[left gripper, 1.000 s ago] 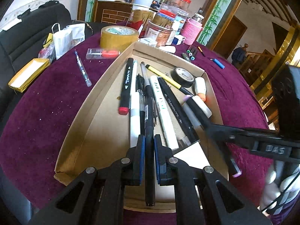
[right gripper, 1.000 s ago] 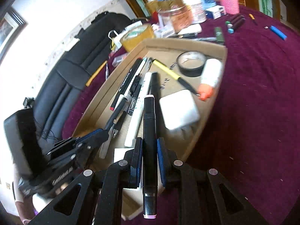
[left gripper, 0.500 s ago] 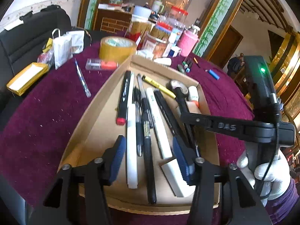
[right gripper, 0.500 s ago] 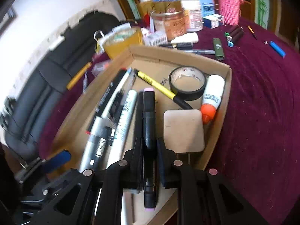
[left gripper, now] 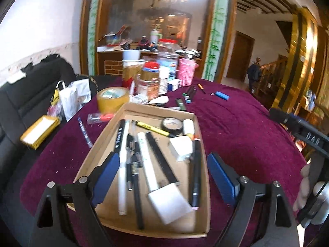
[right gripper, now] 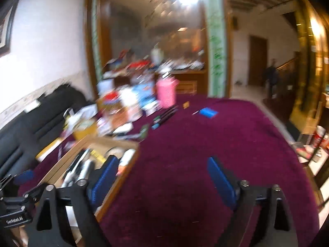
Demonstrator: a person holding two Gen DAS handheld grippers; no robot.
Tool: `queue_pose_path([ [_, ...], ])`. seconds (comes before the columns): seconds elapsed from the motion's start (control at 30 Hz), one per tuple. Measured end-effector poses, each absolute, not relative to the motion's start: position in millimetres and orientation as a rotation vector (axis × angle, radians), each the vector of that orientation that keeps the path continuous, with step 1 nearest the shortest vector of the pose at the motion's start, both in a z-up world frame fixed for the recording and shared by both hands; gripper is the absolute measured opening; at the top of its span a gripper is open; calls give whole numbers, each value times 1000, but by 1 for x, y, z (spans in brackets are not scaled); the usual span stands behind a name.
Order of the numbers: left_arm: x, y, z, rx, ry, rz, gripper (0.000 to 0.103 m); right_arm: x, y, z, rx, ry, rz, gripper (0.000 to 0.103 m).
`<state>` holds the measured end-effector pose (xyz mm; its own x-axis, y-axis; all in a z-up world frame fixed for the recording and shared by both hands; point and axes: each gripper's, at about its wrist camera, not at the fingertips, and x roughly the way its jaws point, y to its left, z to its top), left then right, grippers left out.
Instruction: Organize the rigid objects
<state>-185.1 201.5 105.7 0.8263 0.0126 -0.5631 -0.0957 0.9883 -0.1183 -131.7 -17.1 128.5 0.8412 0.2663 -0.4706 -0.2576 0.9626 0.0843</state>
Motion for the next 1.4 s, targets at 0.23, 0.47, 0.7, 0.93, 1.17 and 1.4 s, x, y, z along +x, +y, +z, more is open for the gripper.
queue_pose_path([
  [0.23,-179,163,112,-88,605,7,87,-136,-48,129,-10,473,160,92],
  [0.47,-175,131,119,-30,607,-37,87,-140,-70,127,-30,452,102,93],
  [0.7,-171,114,115,-11,622,-73,87,-137,-84,121,-33,470,44,94],
  [0.93,-169,115,109,-22,634,-75,87,-133,-93,111,-31,502,5,94],
  [1.17,-165,117,104,-43,648,-83,87,-129,-97,102,-23,530,-6,94],
  [1.4,-169,113,108,-56,569,-110,87,-129,-101,94,-15,546,-14,94],
])
